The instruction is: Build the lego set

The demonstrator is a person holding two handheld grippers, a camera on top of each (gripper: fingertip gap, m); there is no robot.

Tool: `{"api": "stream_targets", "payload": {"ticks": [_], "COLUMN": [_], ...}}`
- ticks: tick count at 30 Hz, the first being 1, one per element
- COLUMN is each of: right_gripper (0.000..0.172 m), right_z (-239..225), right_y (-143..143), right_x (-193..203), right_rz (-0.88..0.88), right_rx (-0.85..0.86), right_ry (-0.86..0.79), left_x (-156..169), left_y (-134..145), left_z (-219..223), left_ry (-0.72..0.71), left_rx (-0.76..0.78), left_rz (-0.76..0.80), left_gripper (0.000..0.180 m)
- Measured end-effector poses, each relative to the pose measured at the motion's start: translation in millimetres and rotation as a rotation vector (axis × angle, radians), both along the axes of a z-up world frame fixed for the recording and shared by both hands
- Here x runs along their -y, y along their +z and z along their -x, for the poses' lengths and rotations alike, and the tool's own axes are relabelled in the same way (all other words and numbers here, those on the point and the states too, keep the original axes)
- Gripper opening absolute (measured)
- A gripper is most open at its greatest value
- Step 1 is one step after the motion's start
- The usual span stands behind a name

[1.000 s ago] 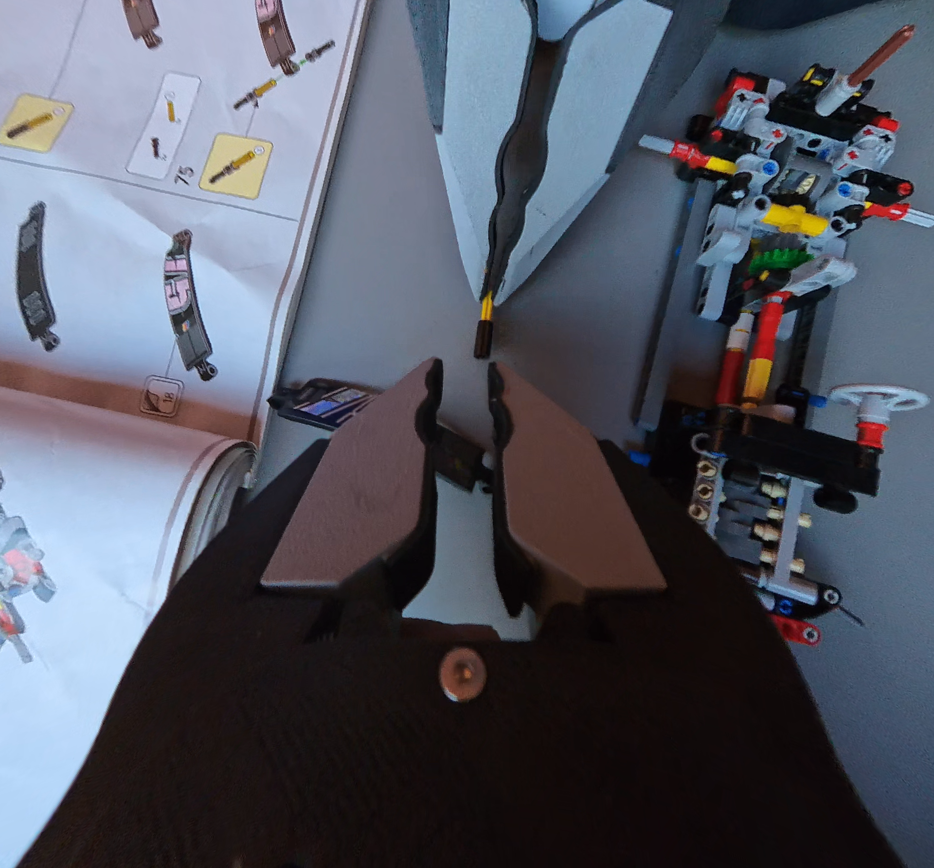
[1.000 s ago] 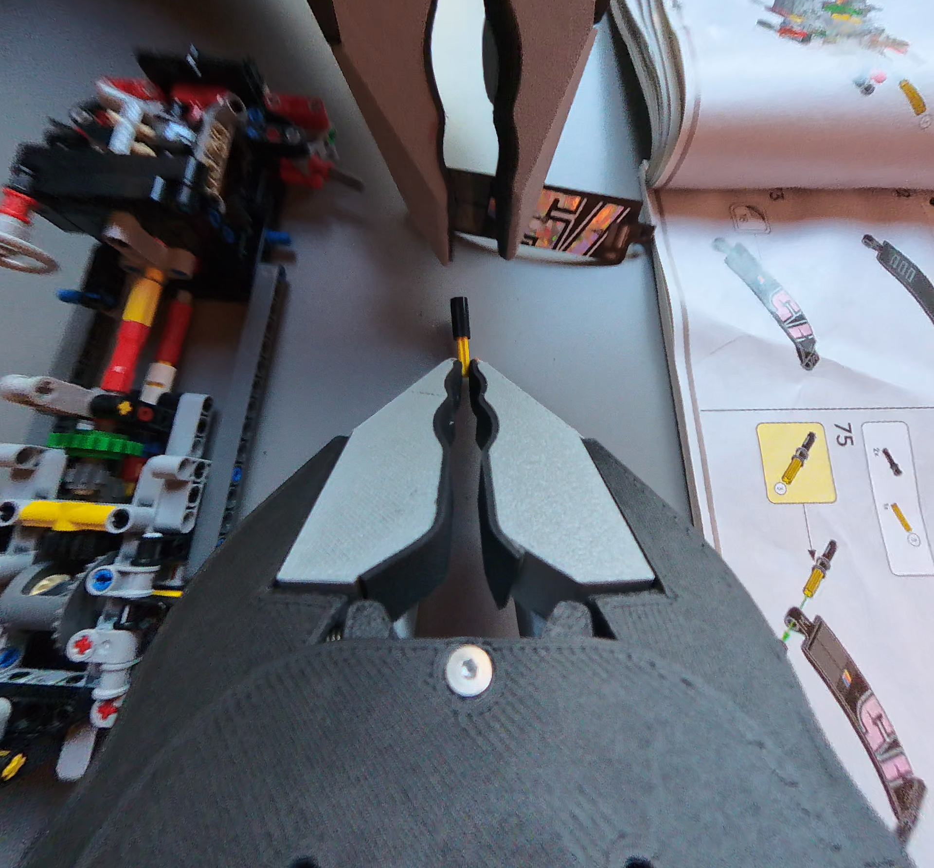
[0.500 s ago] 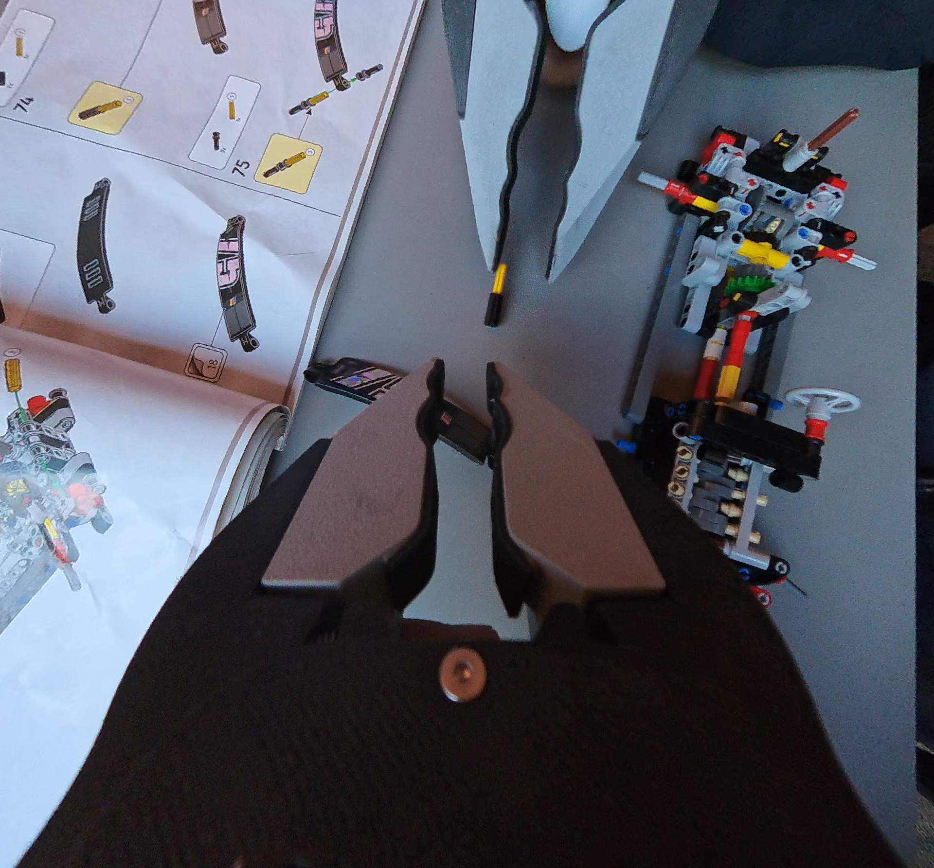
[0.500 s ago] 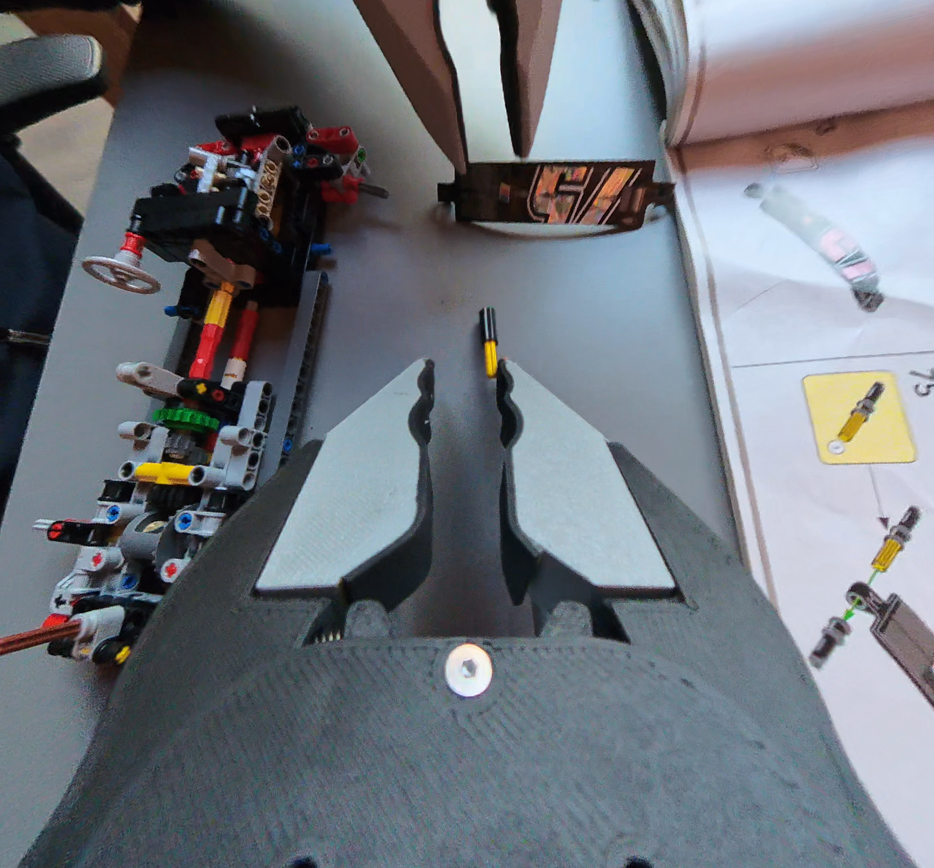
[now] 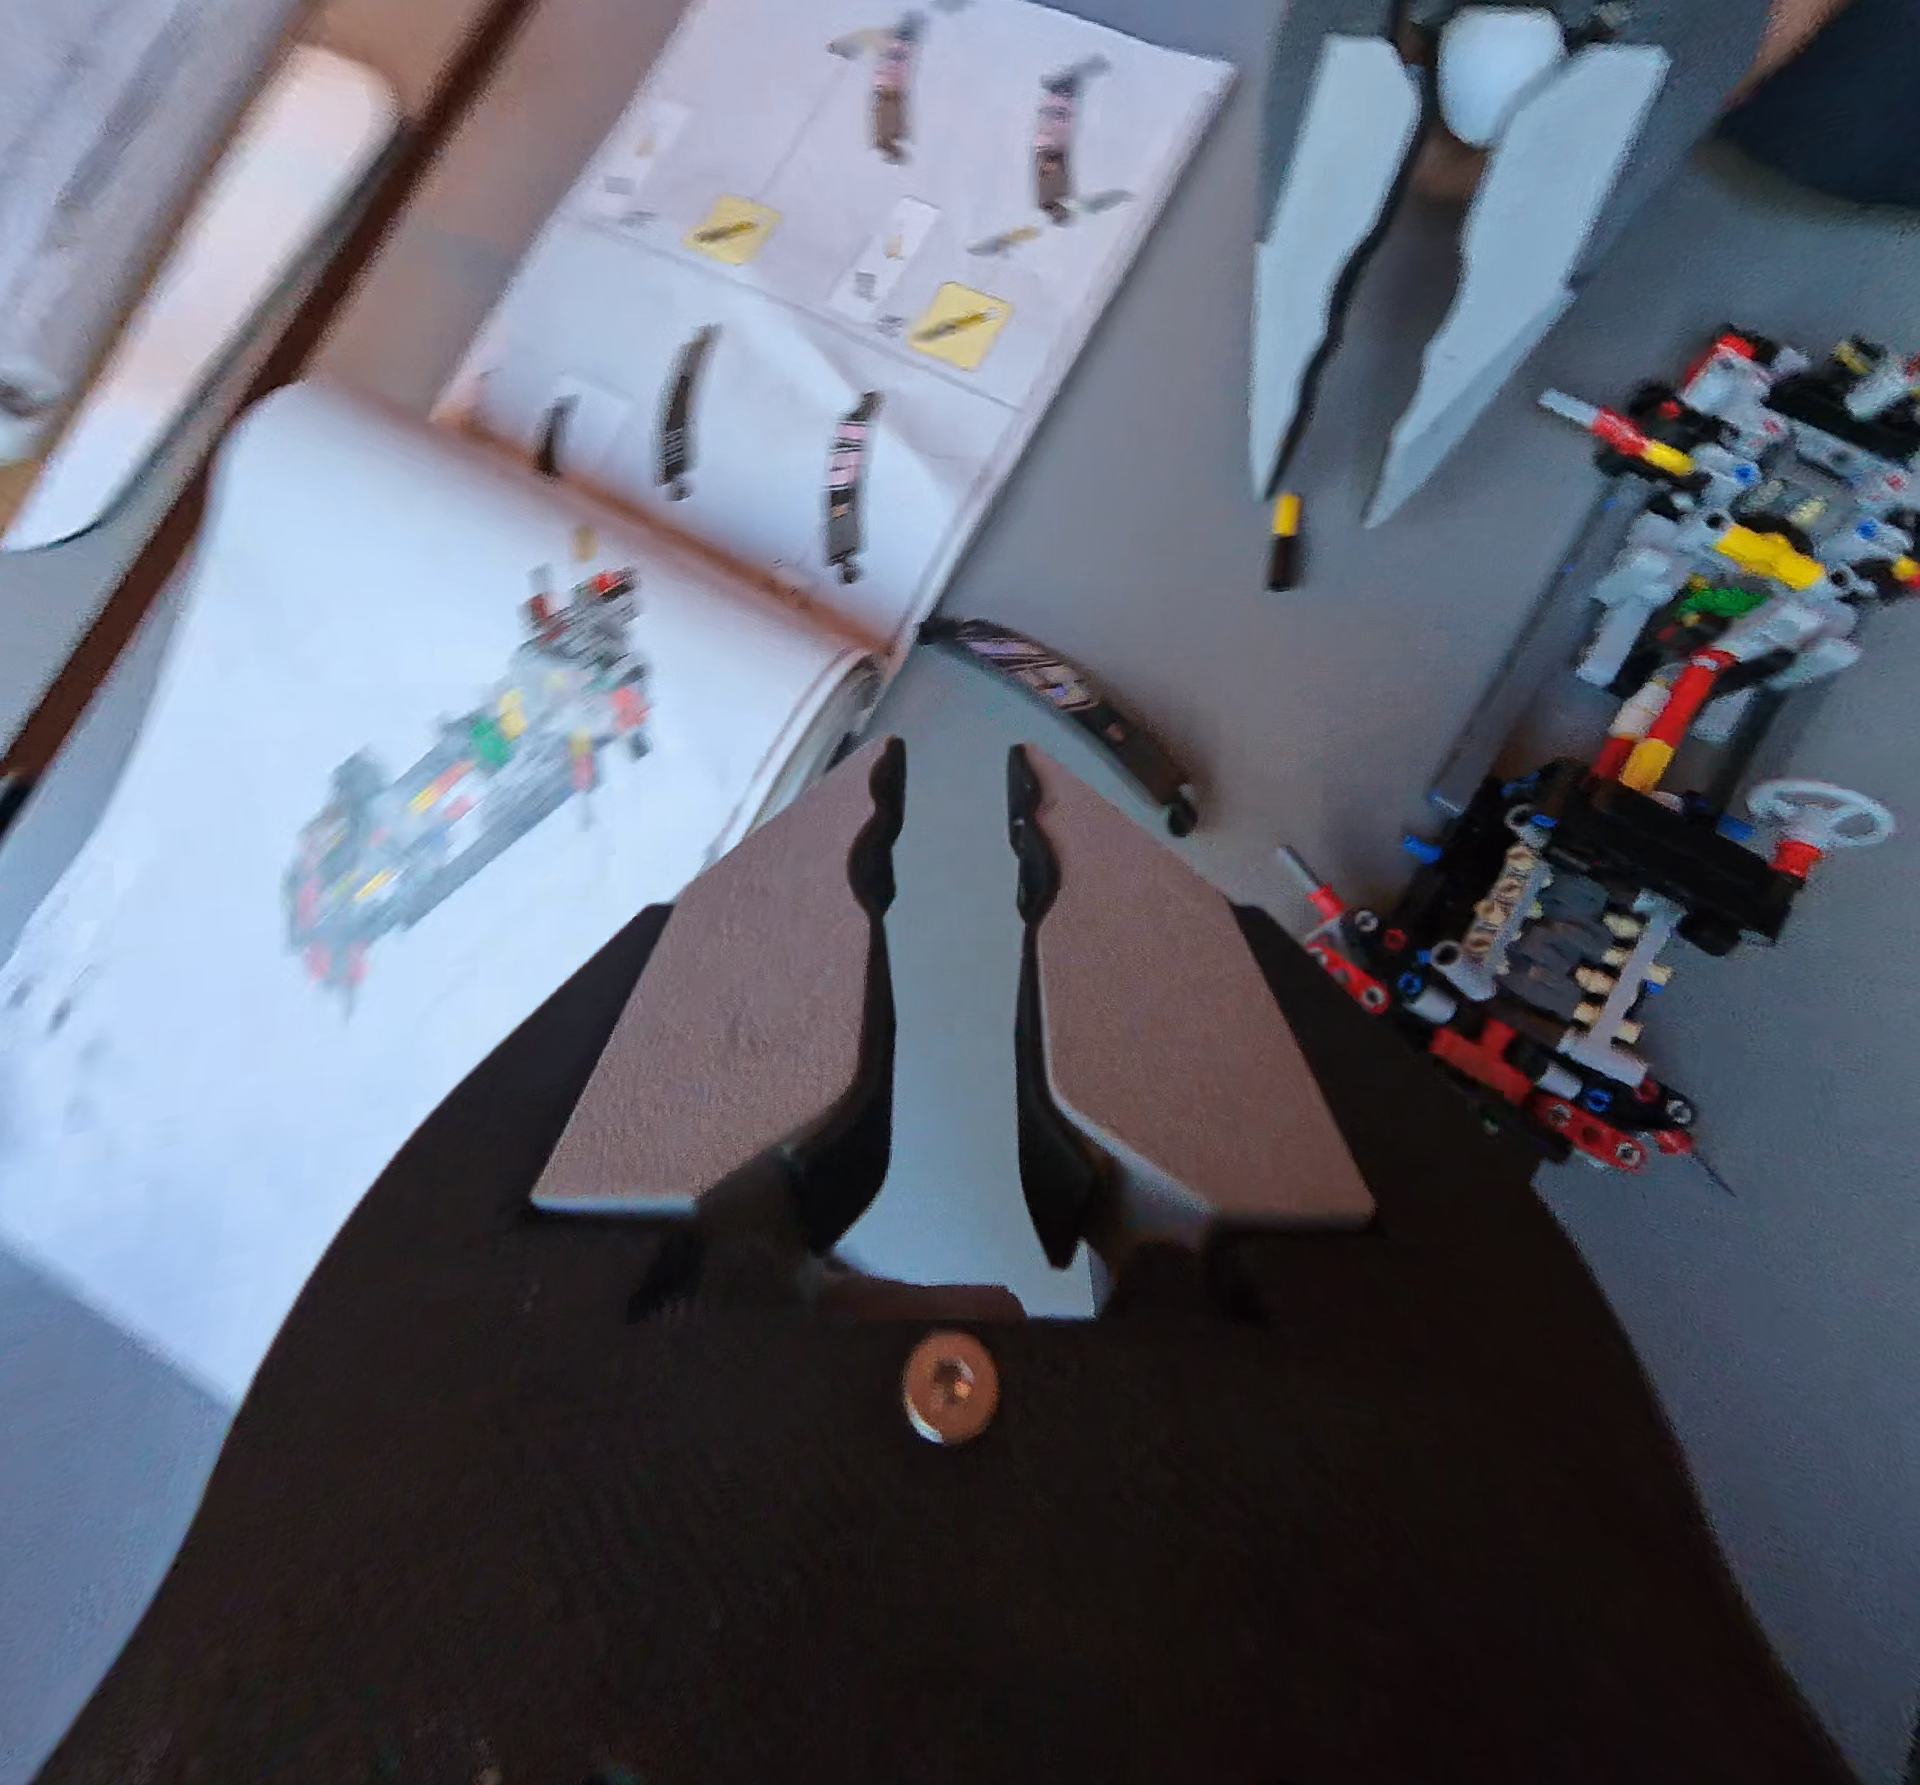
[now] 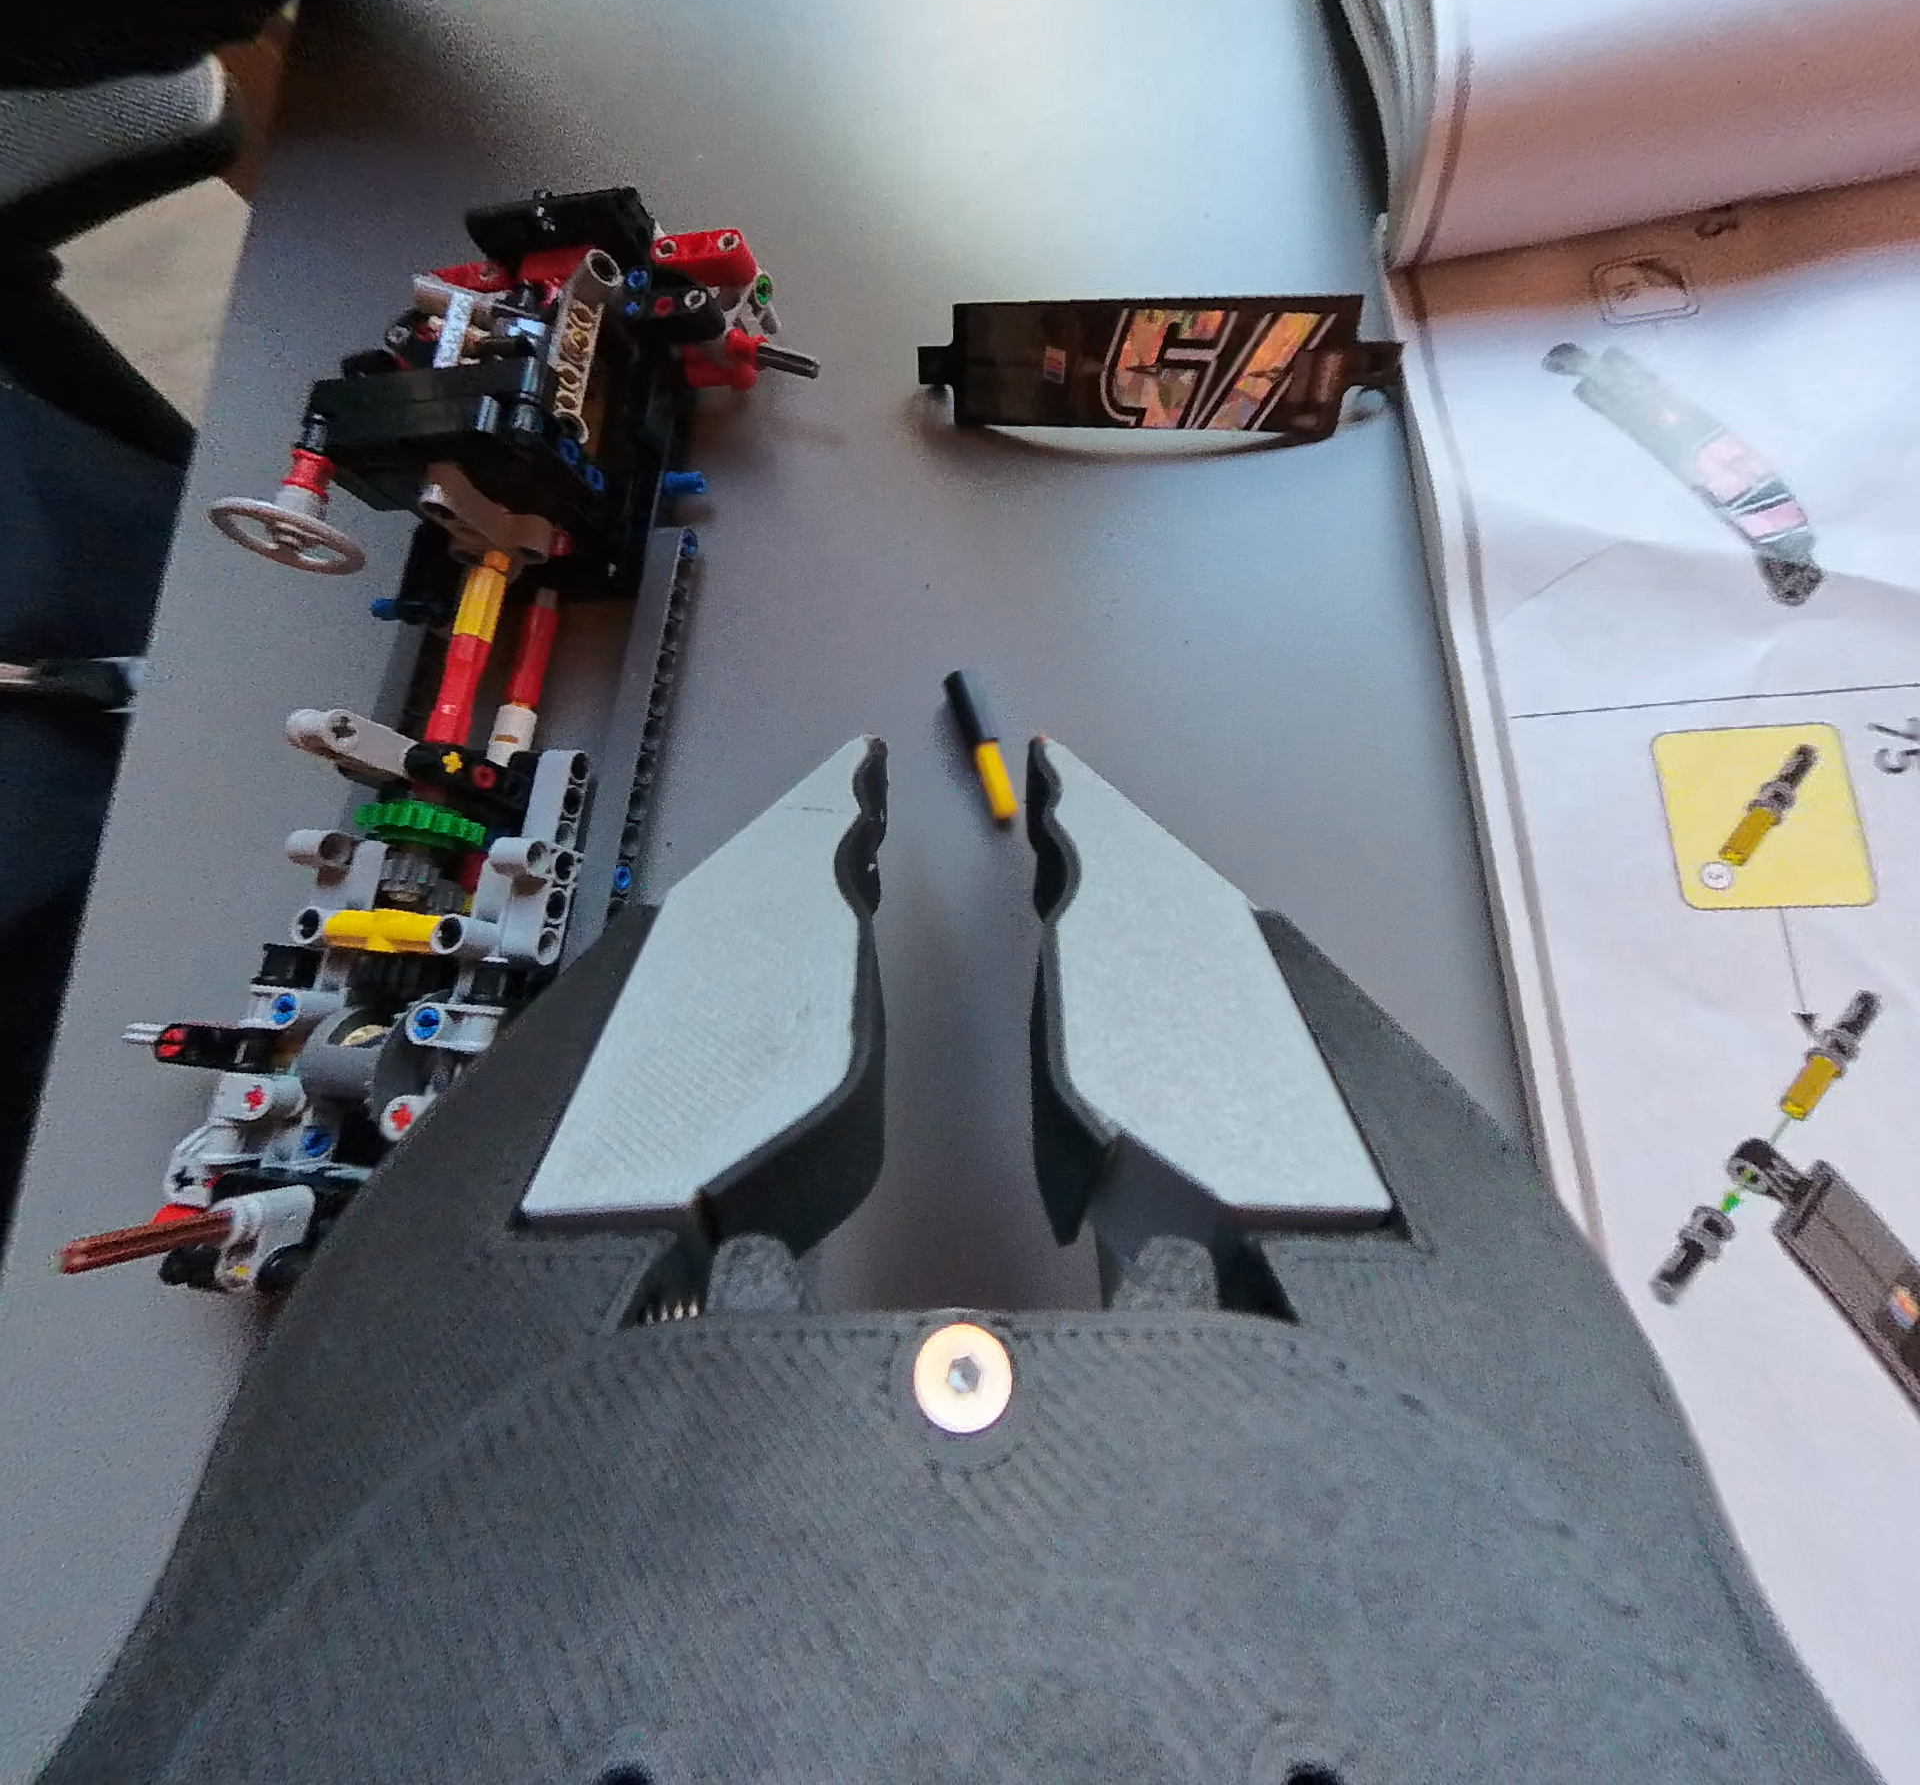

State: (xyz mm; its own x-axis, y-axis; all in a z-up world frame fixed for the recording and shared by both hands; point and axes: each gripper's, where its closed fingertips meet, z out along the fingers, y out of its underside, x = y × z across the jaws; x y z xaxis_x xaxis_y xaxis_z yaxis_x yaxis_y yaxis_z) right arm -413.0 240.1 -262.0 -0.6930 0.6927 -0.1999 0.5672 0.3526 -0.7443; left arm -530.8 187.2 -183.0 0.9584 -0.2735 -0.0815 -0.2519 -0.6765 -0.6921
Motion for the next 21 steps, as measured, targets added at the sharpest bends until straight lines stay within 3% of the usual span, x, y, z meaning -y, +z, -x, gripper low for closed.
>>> {"api": "stream_targets", "payload": {"ticks": [3, 6, 9, 18, 21], "right_gripper": [0.024, 0.023, 0.021, 0.016, 0.015], "right_z": [6, 11, 17, 27, 29], "right_y": [11, 17, 12, 28, 33], "right_x": [-2, -2, -6, -18, -24], "right_rz": [0.022, 0.084, 0.052, 0.069, 0.088], "right_rx": [-0.071, -0.087, -0.11, -0.242, -0.273], "right_ry": [-0.033, -0.055, -0.081, -0.183, -0.218], "left_x": [40, 97, 140, 181, 197], "left_y": [21, 14, 8, -23, -16], "left_z": [28, 64, 75, 66, 74], "left_ry": [0.173, 0.385, 0.497, 0.622, 0.69], "left_rx": [0.057, 0.058, 0.044, 0.061, 0.073], "left_rz": [-0.11, -0.059, -0.028, 0.03, -0.024], "left_gripper": [0.012, 0.013, 0.013, 0.013, 0.013]}}
